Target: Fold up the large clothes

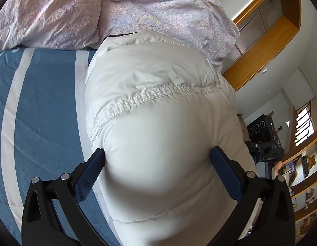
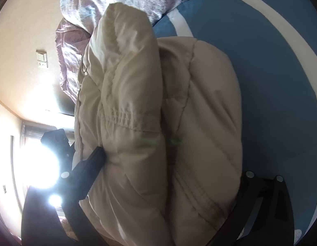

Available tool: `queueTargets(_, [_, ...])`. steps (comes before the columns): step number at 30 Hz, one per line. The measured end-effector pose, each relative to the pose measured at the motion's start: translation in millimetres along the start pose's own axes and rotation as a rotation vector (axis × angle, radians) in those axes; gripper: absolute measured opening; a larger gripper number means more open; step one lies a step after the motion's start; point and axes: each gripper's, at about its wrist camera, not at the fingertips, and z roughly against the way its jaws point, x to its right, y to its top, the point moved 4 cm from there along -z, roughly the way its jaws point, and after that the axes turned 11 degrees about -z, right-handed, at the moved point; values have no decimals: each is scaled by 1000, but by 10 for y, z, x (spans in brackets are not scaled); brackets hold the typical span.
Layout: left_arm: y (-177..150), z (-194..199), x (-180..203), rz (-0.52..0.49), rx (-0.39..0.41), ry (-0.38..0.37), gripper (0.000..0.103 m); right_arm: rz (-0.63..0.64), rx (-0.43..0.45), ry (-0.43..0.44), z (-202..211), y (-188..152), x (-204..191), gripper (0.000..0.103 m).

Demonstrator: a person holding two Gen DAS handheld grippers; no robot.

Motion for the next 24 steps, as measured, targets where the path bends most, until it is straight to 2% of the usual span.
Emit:
queueTargets(4, [2,-23,23,-10,5,23,102,29,-20,17,-75,-5,-47,101])
queueTargets(10, [-22,-35,22,17,36,13,101,51,-22,45,-173,28,-127,101])
queueTargets(15, [-16,76,88,9,74,32,83,96,27,73,-173,-47,-260,74])
queueTargets(18, [3,155,131,-6,89,45,76,121,45,76,-118,-47,-303,63])
queueTargets(24, [26,339,171,-32,134,70,73,159,54,101,-158,-41,-456,57])
